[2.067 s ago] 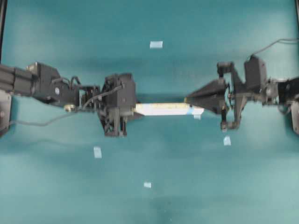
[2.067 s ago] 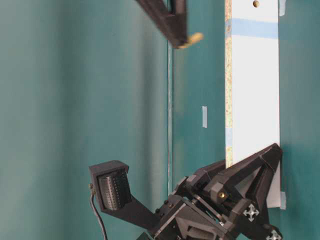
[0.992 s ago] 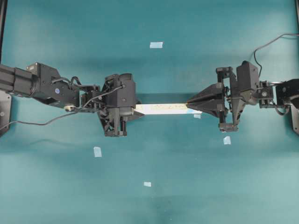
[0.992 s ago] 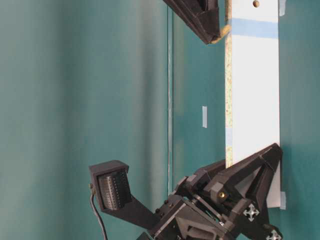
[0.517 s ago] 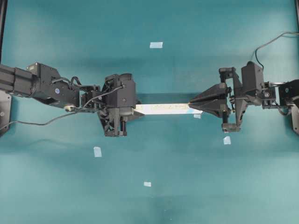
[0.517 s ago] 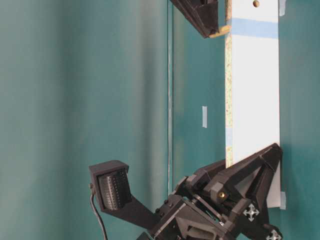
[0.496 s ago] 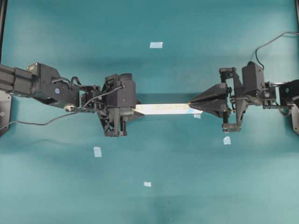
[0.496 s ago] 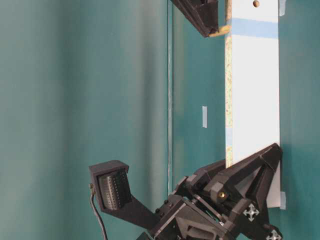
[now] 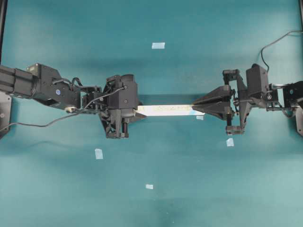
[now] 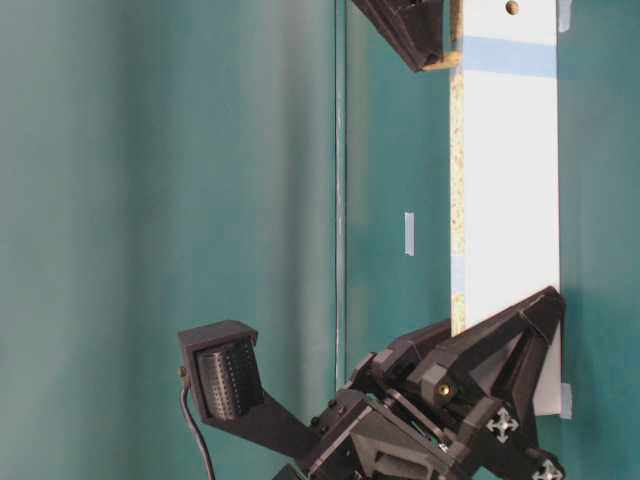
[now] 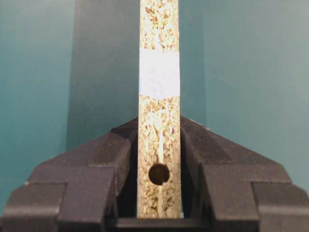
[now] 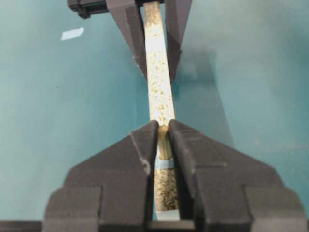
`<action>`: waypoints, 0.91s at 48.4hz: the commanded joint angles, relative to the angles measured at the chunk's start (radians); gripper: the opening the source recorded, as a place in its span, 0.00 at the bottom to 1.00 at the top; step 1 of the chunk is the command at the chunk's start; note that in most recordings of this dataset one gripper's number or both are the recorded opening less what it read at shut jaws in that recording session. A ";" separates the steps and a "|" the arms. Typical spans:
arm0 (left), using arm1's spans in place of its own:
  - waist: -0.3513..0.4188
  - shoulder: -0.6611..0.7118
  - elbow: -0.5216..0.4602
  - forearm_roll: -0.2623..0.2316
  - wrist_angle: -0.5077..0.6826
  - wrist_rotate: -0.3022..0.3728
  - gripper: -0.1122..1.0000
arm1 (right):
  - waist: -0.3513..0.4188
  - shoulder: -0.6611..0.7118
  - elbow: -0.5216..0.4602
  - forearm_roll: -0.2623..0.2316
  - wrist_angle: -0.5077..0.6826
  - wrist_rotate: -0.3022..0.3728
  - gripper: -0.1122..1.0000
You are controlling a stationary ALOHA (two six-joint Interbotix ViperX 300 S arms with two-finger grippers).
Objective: Move the wooden board into place and insert the rod into its hole.
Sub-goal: 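Lower the dowel into the hole in the board held by left gripper, then open the right gripper to release the inserted dowel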
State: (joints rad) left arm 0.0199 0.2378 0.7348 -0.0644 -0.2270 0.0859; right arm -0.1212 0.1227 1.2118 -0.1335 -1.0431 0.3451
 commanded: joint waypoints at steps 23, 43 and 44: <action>-0.005 -0.011 -0.008 0.000 0.005 0.002 0.29 | 0.008 -0.140 0.017 -0.006 0.342 0.006 0.11; -0.006 -0.012 -0.003 0.000 0.005 0.002 0.29 | 0.011 -0.212 -0.018 -0.006 0.442 0.018 0.09; -0.006 -0.012 -0.002 0.000 0.006 0.002 0.29 | 0.012 -0.216 -0.021 -0.008 0.451 0.020 0.09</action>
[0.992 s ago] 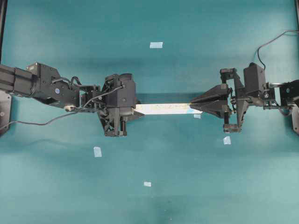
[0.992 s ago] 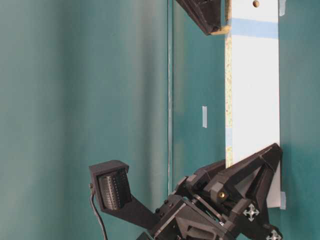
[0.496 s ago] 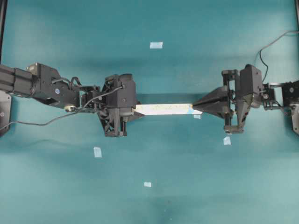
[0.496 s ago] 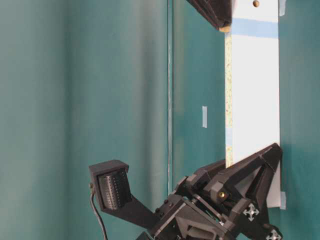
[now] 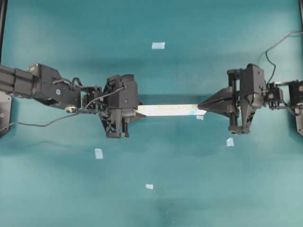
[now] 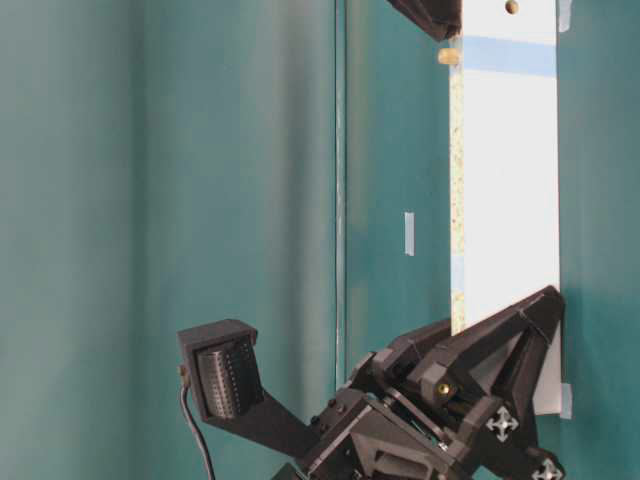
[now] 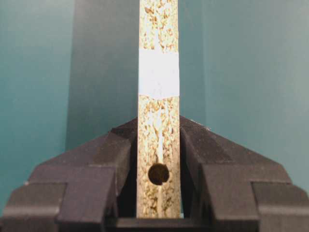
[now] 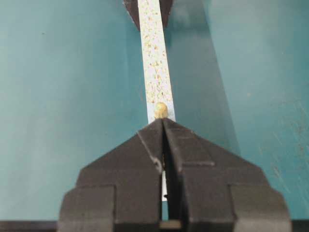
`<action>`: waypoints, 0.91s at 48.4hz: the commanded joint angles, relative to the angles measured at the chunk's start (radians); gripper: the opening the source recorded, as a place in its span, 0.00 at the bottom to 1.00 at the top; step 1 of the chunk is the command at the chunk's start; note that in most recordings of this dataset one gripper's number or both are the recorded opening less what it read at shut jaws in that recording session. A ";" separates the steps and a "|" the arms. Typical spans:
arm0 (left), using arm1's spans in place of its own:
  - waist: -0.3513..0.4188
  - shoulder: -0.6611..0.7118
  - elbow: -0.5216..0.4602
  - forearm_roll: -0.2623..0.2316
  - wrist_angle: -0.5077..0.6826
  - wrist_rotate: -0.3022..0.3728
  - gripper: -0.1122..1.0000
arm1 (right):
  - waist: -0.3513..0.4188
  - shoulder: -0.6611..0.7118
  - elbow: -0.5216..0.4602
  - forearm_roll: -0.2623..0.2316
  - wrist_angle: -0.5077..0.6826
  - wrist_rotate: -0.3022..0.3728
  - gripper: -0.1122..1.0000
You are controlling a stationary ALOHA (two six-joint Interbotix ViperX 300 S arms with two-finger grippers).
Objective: Move the wooden board into place and insert the rod into its hole.
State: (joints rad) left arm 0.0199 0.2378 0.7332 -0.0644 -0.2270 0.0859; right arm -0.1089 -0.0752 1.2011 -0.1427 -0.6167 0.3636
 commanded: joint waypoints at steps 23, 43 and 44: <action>-0.006 -0.017 -0.005 0.000 0.005 0.002 0.29 | 0.037 -0.146 -0.091 -0.008 0.241 0.046 0.14; -0.006 -0.018 -0.006 0.000 0.005 0.000 0.29 | 0.041 -0.265 -0.144 -0.008 0.402 0.061 0.94; -0.006 -0.018 -0.006 0.000 0.005 0.000 0.29 | 0.041 -0.278 -0.144 -0.008 0.408 0.061 0.94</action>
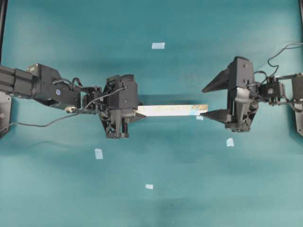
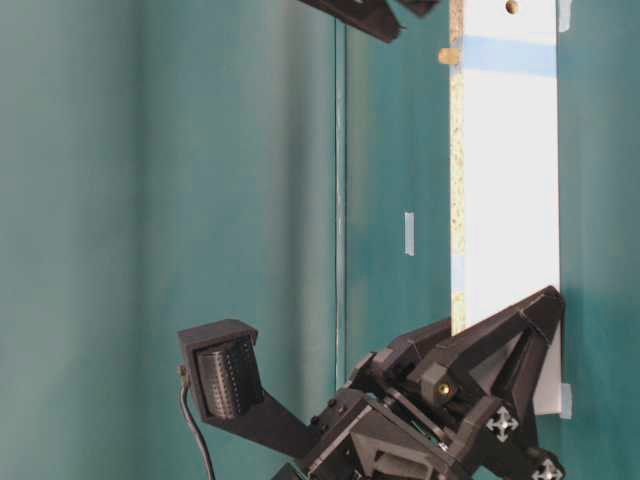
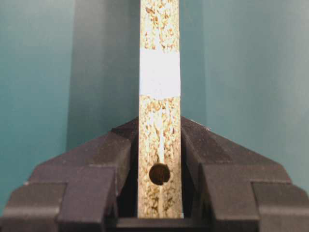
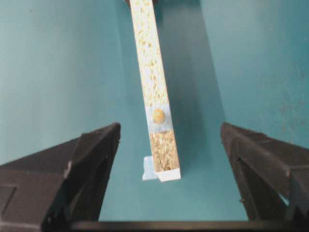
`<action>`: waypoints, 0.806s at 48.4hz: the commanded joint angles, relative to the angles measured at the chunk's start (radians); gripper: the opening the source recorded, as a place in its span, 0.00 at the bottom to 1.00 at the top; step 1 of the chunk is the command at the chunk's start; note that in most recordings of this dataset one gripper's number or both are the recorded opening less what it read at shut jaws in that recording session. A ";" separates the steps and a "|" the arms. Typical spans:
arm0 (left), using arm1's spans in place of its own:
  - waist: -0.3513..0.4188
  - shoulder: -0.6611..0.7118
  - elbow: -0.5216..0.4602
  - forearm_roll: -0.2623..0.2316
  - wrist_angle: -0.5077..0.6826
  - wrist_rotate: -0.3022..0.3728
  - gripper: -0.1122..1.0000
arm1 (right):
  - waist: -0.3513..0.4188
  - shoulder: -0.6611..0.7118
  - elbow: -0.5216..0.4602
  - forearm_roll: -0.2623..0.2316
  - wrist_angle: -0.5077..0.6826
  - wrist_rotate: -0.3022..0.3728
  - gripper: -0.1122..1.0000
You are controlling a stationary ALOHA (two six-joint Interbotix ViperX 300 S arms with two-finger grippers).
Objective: Move the wooden board into place and insert the rod into its hole.
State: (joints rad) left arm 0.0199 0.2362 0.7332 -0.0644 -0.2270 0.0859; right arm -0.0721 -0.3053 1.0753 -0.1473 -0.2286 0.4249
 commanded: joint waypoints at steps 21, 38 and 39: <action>-0.006 -0.020 0.000 -0.002 0.043 -0.040 0.32 | 0.011 -0.233 0.020 -0.003 0.152 0.002 0.94; -0.006 -0.071 0.012 -0.002 0.049 -0.043 0.75 | 0.018 -0.313 0.110 -0.002 0.143 0.002 0.94; -0.006 -0.077 0.014 -0.002 0.051 -0.043 0.75 | 0.018 -0.318 0.115 -0.002 0.144 0.002 0.94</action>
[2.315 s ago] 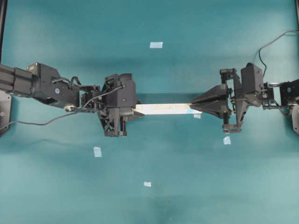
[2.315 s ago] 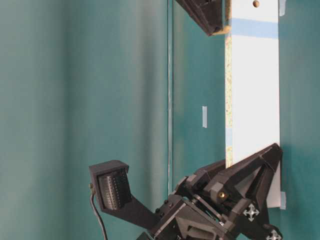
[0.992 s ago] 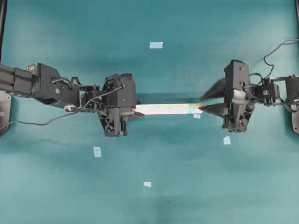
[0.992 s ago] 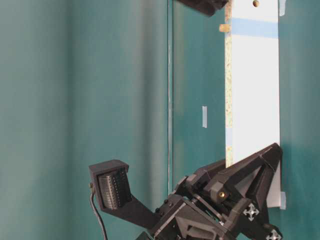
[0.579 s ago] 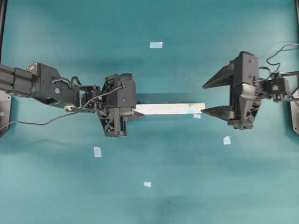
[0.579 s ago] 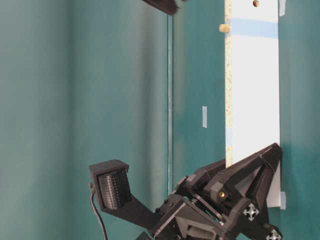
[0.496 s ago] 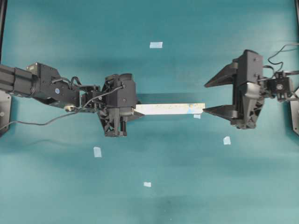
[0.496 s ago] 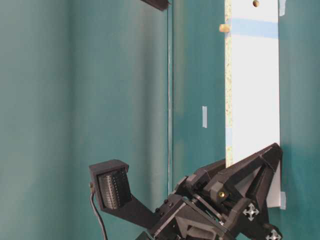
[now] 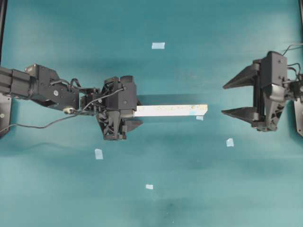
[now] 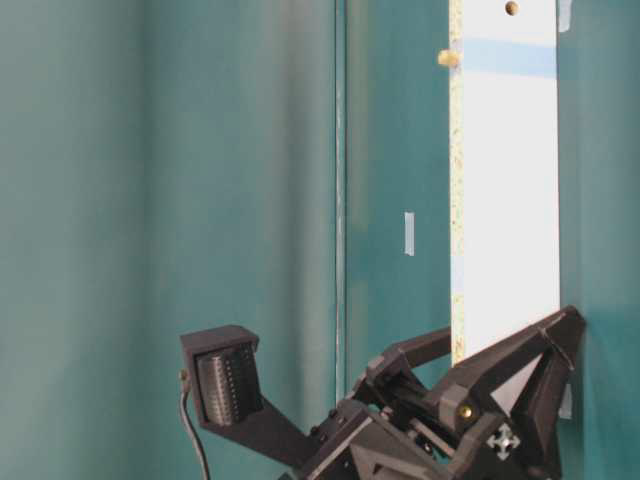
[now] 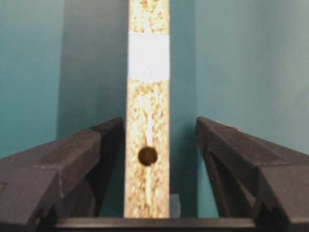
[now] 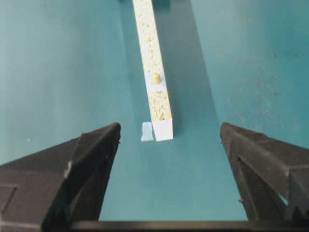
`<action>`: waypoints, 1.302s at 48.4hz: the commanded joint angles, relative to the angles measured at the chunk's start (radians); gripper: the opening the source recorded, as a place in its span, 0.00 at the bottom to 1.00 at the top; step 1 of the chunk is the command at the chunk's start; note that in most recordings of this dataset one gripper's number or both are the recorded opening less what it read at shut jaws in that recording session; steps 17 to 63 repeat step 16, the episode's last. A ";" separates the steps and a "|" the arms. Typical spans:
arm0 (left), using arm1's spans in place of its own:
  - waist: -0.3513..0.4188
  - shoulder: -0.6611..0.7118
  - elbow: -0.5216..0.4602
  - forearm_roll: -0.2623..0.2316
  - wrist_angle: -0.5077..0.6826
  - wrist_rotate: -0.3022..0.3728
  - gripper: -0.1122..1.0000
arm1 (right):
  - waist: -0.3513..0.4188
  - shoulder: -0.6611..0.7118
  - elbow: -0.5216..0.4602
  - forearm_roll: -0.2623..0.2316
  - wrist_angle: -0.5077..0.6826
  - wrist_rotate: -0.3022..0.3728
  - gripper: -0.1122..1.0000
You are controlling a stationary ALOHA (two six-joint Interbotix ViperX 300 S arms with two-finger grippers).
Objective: Move the wooden board into place and insert the rod into its hole.
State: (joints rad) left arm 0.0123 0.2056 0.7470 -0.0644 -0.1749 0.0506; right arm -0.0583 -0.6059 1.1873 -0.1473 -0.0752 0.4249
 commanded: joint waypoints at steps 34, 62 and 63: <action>0.002 -0.192 0.058 0.000 0.041 -0.006 0.75 | 0.009 -0.083 0.055 -0.003 -0.011 0.002 0.94; 0.002 -0.192 0.058 0.000 0.041 -0.006 0.75 | 0.009 -0.083 0.055 -0.003 -0.011 0.002 0.94; 0.002 -0.192 0.058 0.000 0.041 -0.006 0.75 | 0.009 -0.083 0.055 -0.003 -0.011 0.002 0.94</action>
